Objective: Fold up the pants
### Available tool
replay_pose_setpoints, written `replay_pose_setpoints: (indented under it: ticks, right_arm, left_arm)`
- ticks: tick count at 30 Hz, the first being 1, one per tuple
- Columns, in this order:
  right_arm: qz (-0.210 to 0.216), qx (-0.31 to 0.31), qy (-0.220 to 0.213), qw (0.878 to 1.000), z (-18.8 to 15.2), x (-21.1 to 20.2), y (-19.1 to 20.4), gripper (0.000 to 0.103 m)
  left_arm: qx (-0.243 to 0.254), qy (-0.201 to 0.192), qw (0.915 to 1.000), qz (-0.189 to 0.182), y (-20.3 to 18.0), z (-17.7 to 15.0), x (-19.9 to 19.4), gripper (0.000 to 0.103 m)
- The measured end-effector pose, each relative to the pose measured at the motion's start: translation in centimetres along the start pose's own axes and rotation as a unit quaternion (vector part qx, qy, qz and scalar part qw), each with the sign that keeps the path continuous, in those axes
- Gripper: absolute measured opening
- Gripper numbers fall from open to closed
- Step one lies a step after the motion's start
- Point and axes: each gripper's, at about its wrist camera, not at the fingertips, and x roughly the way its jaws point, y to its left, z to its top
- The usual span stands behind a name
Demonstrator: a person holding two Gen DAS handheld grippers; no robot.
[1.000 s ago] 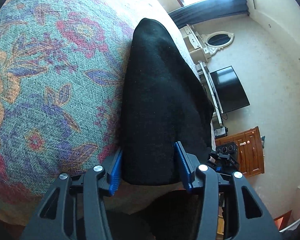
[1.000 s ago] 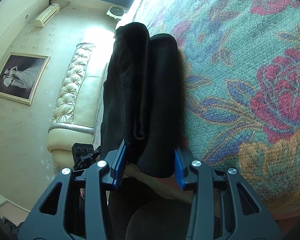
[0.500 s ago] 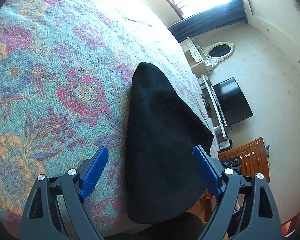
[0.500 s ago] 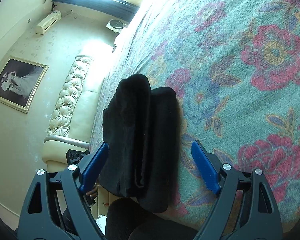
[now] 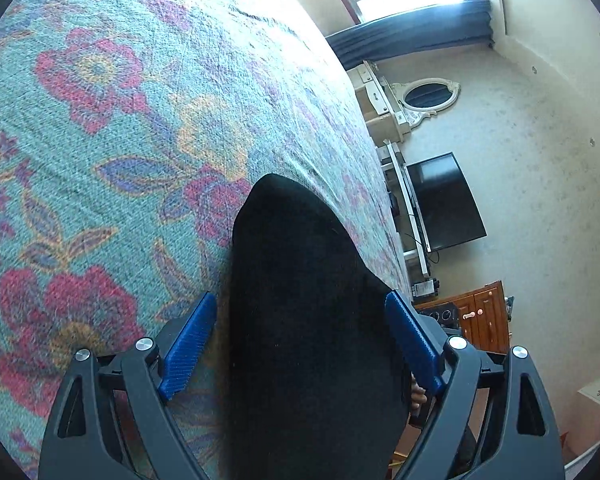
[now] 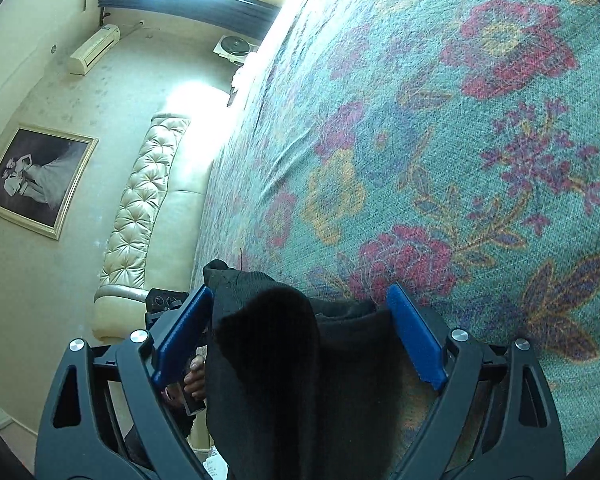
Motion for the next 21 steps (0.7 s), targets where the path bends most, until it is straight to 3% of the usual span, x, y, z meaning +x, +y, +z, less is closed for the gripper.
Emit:
replay_pose_setpoints:
  ticks: [2, 4, 5, 7, 8, 11, 13, 16, 18, 21]
  right_arm:
    - [-0.003, -0.001, 0.002, 1.000, 0.1, 0.1, 0.0, 0.084]
    - [-0.032, -0.004, 0.010, 0.999, 0.1, 0.2, -0.5, 0.052]
    - [-0.046, -0.005, 0.014, 0.999, 0.0, 0.2, -0.8, 0.046]
    - [-0.042, -0.001, 0.014, 0.999, 0.0, 0.1, -1.7, 0.032]
    - [-0.042, -0.001, 0.014, 0.999, 0.0, 0.1, -1.9, 0.031]
    - [-0.046, -0.009, 0.012, 0.999, -0.2, 0.3, -1.6, 0.031]
    - [-0.036, -0.004, 0.011, 0.999, -0.2, 0.3, -1.5, 0.033]
    - [-0.011, 0.003, 0.009, 1.000, -0.2, 0.2, -1.5, 0.043]
    - [-0.002, 0.002, 0.007, 1.000, -0.1, 0.2, -1.3, 0.047]
    - [-0.007, -0.001, 0.008, 1.000, 0.0, 0.5, -1.1, 0.047]
  left_arm:
    - [0.006, 0.006, 1.0000, 0.003, -0.1, 0.2, 0.5, 0.085]
    - [0.013, 0.011, 0.9999, 0.002, -0.3, 0.4, 1.1, 0.085]
    - [0.019, 0.014, 0.9997, 0.007, -0.4, 0.4, 1.3, 0.084]
    - [0.043, 0.020, 0.9979, 0.045, -0.8, 0.3, 2.1, 0.056]
    - [0.048, 0.033, 0.9960, 0.068, -0.6, 0.2, 2.6, 0.040]
    - [0.051, 0.025, 0.9962, 0.066, -0.4, -0.2, 2.8, 0.036]
    - [0.052, 0.023, 0.9960, 0.069, -0.4, -0.3, 2.8, 0.036]
    - [0.049, 0.021, 0.9969, 0.059, -0.4, -0.6, 2.5, 0.047]
    - [0.040, 0.023, 0.9981, 0.039, -0.6, -0.3, 2.7, 0.062]
    - [0.027, 0.025, 0.9987, 0.035, -1.2, 0.4, 3.4, 0.074]
